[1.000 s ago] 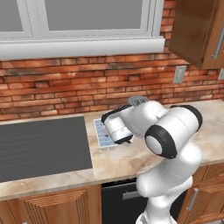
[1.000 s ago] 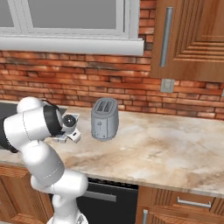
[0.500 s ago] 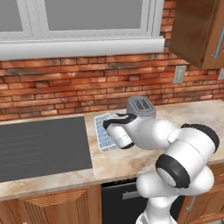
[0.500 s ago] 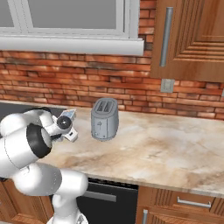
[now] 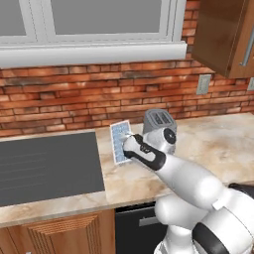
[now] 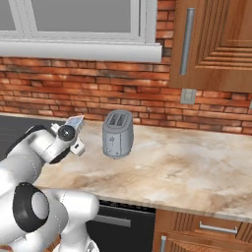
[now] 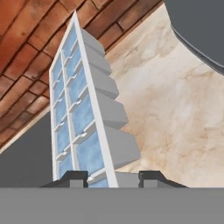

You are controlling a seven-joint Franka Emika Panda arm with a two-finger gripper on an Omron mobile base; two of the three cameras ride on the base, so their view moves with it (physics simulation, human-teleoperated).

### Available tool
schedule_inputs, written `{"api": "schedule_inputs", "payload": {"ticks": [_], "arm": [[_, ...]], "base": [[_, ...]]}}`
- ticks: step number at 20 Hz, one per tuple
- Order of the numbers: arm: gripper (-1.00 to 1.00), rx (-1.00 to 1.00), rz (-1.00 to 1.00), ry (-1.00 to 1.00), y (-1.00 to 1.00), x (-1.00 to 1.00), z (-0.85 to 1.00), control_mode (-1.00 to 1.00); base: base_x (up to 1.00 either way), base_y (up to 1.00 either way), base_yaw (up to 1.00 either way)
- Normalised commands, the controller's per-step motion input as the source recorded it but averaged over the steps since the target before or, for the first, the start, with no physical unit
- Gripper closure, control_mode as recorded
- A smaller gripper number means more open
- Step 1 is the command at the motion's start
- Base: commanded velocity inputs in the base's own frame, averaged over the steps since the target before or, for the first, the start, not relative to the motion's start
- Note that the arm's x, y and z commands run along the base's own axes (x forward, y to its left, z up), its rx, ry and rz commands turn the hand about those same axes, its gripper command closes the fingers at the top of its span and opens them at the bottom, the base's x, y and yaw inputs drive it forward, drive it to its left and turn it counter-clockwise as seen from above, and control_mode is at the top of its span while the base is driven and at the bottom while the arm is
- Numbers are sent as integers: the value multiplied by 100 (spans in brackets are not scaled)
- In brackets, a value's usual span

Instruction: The ice cube tray has been filled with water. Take the tray and place it in the freezer to make ice. Close the freezer door after placing the tray.

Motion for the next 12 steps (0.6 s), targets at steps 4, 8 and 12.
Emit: {"api": "schedule_inputs", "payload": {"ticks": [4,8,12], "arm": [[100,1,3,16,-30,-9,82,-100],[100,5,3,14,-28,-22,72,-100],[100,11,6,3,-21,-26,49,-100]], "base": [[0,0,0],[0,0,0],[0,0,0]]}}
